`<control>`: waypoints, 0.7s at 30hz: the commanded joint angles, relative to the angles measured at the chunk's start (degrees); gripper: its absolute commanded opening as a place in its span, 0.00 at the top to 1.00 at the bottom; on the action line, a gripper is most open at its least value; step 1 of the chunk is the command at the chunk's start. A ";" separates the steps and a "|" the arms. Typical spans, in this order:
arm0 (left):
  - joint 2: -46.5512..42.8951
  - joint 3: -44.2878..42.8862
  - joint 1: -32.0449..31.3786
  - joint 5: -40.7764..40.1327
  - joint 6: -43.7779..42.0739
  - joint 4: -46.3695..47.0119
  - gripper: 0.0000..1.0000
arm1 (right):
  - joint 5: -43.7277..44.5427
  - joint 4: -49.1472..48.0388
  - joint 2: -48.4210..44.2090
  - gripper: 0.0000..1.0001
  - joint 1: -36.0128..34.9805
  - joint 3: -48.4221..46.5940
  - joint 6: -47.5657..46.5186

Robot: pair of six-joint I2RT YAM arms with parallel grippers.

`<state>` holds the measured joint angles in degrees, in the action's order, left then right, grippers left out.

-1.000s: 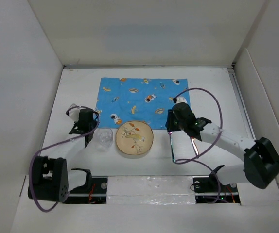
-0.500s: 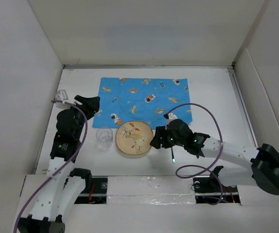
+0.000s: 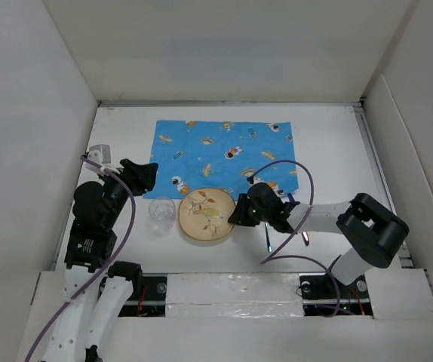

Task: Set the dinner table for one person

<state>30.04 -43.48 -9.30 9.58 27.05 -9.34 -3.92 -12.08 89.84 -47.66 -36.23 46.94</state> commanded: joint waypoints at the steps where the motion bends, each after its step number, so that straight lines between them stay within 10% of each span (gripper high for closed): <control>1: -0.51 -0.72 -0.19 1.14 -5.68 -1.46 0.49 | -0.56 -4.10 1.47 0.71 1.43 0.89 2.46; 5: -0.86 -0.47 -2.30 -0.70 -6.65 -1.21 0.49 | -1.52 -4.89 0.51 1.00 3.79 2.83 2.55; 15: -2.62 0.68 -2.30 -4.66 -7.01 -1.73 0.49 | -13.35 2.42 -17.76 1.00 9.68 -1.64 -3.61; 21: -2.36 0.95 -2.30 -5.10 -7.10 -2.17 0.49 | -20.50 -1.19 -12.78 1.00 19.25 -14.10 -5.01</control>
<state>27.94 -42.76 -11.31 5.48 20.84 -12.84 -17.50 -2.76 76.53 -32.16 -39.97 42.19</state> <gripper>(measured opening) 0.513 0.057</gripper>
